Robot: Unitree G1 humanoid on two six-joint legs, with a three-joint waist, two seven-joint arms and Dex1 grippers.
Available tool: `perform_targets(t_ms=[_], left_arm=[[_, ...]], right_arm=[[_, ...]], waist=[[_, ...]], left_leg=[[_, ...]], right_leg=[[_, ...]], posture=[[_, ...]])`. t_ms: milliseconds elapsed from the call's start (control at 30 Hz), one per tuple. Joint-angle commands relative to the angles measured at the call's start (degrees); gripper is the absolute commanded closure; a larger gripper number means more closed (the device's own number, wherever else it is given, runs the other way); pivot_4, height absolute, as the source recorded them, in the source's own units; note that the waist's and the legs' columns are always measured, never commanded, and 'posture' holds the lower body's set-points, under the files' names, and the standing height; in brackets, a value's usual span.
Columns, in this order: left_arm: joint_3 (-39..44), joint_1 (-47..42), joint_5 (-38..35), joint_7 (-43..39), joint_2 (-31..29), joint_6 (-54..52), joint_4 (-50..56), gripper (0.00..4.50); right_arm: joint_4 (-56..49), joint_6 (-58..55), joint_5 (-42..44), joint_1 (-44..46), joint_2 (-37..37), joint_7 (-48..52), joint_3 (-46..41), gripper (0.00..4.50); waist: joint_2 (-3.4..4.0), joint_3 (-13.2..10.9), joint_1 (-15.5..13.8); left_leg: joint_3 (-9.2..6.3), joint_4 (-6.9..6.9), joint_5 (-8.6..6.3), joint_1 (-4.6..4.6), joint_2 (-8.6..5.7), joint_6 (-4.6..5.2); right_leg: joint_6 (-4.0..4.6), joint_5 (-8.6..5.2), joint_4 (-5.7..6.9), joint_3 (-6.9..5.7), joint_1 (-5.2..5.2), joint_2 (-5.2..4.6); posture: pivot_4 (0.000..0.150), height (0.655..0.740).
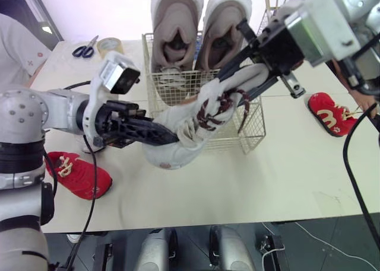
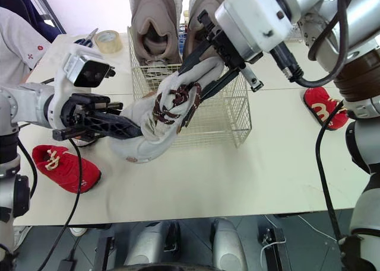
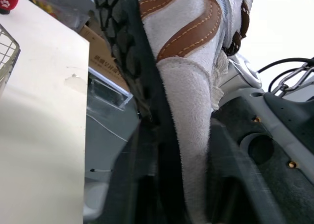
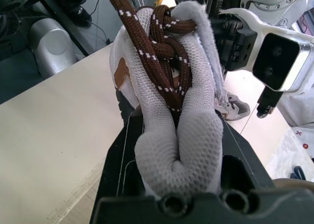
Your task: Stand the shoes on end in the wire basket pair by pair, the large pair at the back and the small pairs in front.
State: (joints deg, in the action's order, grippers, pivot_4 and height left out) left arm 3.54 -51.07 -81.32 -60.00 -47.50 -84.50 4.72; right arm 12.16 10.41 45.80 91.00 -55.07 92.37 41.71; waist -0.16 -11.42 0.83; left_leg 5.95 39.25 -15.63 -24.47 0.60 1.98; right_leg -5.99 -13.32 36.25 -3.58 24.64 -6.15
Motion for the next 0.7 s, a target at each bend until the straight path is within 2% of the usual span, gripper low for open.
perform_targets(t_ms=[33, 133, 167, 267, 300, 333, 433, 500, 567, 633, 700], left_arm=[[6.9, 3.0, -6.7, 4.9, 1.6, 3.3, 2.4, 3.94], [10.9, 8.5, -13.7, 12.4, 3.3, 7.6, 5.4, 3.94], [12.0, 10.4, -16.2, 15.3, 3.9, 9.6, 6.7, 3.94], [14.0, 14.9, -22.2, 23.4, 6.3, 16.7, 10.3, 3.94], [14.3, 15.8, -23.4, 25.4, 7.2, 18.7, 11.2, 3.94], [14.3, 16.6, -24.5, 27.0, 7.9, 20.5, 12.0, 3.94], [13.4, 17.5, -24.7, 29.4, 11.2, 24.7, 13.2, 3.94], [12.7, 17.2, -23.7, 29.2, 12.7, 26.0, 12.8, 3.94], [11.6, 16.3, -21.3, 27.4, 14.0, 26.5, 11.3, 3.94], [10.6, 15.6, -18.8, 25.3, 14.6, 26.7, 9.5, 3.94], [10.0, 14.9, -16.2, 22.9, 14.9, 26.7, 7.6, 3.94]], right_arm=[[2.3, -4.0, -0.5, 0.4, -0.6, 0.1, -6.0, 1.9], [7.3, -9.8, -6.3, -2.3, -1.5, -2.1, -13.1, 0.28], [8.0, -12.9, -7.5, -3.6, -2.9, -4.1, -15.2, 0.03], [5.1, -28.4, -5.1, -11.5, -8.8, -11.4, -23.5, 0.03], [2.9, -35.3, -0.8, -15.0, -10.0, -15.1, -27.6, 0.03], [0.5, -42.3, 4.4, -18.2, -10.4, -19.2, -32.0, 0.03], [-7.7, -61.4, 32.5, -31.8, -7.4, -37.6, -47.4, 0.03], [-13.0, -64.4, 46.6, -39.2, -3.7, -49.7, -52.5, 0.03], [-18.6, -62.8, 59.7, -45.3, 0.8, -61.4, -53.5, 0.03], [-23.3, -61.9, 66.3, -49.1, 4.2, -68.1, -53.5, 0.03], [-25.9, -62.4, 67.2, -50.5, 7.7, -71.7, -54.2, 0.03]], waist=[[0.0, 0.0, 0.0], [-0.05, 0.0, -0.1], [-0.09, 0.0, -0.2], [-0.18, 0.1, -0.7], [-0.18, 0.1, -0.9], [-0.16, 0.1, -0.9], [-0.16, 0.1, -0.8], [-0.17, 0.1, -0.2], [-0.13, 0.1, 0.0], [-0.12, 0.1, -0.1], [-0.12, 0.1, -0.2]], left_leg=[[0.0, 0.0, 0.0, 0.01, 0.0, 0.0], [-0.03, 0.0, 0.0, 0.0, 0.0, 0.0], [-0.04, 0.0, 0.0, 0.0, -0.01, 0.0], [-0.21, -0.01, -0.02, 0.0, -0.14, -0.03], [-0.24, -0.01, -0.03, 0.0, -0.21, -0.02], [-0.23, -0.04, -0.04, -0.02, -0.27, -0.03], [-0.25, -0.14, -0.04, 0.01, -0.25, -0.04], [-0.29, -0.16, 0.0, 0.04, -0.19, -0.09], [-0.28, -0.16, 0.04, 0.07, -0.16, -0.12], [-0.22, -0.12, 0.06, 0.09, -0.16, -0.1], [-0.18, -0.08, 0.07, 0.08, -0.16, -0.08]], right_leg=[[0.0, 0.0, 0.0, 0.01, 0.0, -0.01], [0.01, 0.01, -0.01, -0.01, -0.01, -0.19], [0.01, 0.01, -0.01, -0.02, -0.03, -0.24], [0.04, 0.0, -0.13, -0.08, -0.15, -0.52], [0.06, 0.0, -0.14, -0.09, -0.16, -0.61], [0.13, -0.03, -0.17, -0.07, -0.13, -0.67], [0.22, -0.03, -0.17, -0.06, -0.13, -0.68], [0.12, 0.03, -0.13, -0.12, -0.16, -0.64], [0.11, 0.04, -0.1, -0.16, -0.2, -0.56], [0.1, 0.04, -0.05, -0.15, -0.21, -0.47], [0.09, 0.05, -0.04, -0.16, -0.21, -0.36]], posture=[[0.15, 0.74], [0.15, 0.74], [0.15, 0.74], [0.15, 0.74], [0.15, 0.74], [0.15, 0.74], [0.15, 0.74], [0.15, 0.74], [0.15, 0.74], [0.15, 0.74], [0.15, 0.74]])
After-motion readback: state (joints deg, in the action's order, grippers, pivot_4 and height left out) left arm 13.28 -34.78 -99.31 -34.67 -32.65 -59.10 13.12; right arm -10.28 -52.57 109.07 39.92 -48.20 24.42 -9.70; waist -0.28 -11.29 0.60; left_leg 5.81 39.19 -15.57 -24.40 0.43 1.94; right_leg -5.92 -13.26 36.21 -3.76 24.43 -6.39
